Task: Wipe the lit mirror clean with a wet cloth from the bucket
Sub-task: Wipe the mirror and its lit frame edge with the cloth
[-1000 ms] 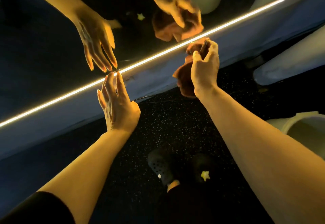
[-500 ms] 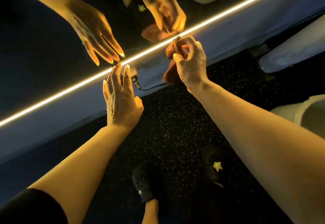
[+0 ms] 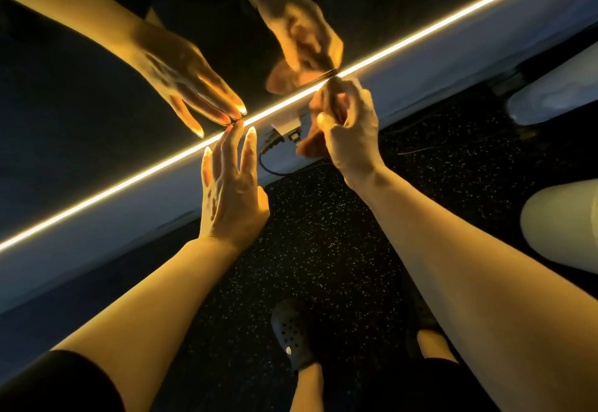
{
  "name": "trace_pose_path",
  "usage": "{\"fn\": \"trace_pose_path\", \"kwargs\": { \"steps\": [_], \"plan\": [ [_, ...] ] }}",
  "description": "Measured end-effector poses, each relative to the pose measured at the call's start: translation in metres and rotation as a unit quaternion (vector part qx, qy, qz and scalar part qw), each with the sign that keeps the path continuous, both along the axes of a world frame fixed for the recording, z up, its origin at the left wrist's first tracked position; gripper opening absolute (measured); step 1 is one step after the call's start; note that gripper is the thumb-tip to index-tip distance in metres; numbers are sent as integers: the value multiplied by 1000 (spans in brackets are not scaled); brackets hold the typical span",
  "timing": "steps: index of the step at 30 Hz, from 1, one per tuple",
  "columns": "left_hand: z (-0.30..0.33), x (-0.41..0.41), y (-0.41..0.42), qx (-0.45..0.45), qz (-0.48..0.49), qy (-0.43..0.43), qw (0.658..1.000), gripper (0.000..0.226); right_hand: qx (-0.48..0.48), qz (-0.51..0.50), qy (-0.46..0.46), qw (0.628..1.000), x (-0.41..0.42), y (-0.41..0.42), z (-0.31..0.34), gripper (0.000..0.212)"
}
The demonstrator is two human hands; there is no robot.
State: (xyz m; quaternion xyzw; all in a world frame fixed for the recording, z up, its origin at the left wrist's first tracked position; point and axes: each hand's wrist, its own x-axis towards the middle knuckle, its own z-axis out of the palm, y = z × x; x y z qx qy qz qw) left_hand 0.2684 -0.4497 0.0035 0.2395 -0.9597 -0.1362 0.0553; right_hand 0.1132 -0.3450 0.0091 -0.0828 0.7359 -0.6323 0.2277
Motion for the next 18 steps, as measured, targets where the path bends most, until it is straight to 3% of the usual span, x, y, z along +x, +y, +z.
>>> {"fn": "trace_pose_path", "kwargs": {
  "steps": [2,5,7,9,11,13,15,18],
  "plan": [
    [0,2,-2,1,-3,3,1000,80,34,3,14,999,3,0,-4,24],
    [-1,2,-2,-1,-6,4,1000,78,59,-138,33,988,-11,0,-6,22],
    [-3,2,-1,-1,-8,8,1000,77,45,-80,12,996,-17,0,-9,21],
    [-3,4,-3,2,-8,11,1000,77,92,-5,-10,996,-16,0,-12,24],
    [-3,7,-5,6,-6,14,1000,77,133,-90,-29,987,-24,-4,-21,21],
    [-2,12,-8,11,-8,12,1000,78,106,-187,-74,974,-32,-7,-24,17],
    [-1,17,-13,18,-13,8,1000,79,67,-160,-108,979,-29,-12,-22,16],
    [0,27,-21,14,-25,-1,1000,78,88,-46,-122,988,-5,-16,-11,11]
  ]
}}
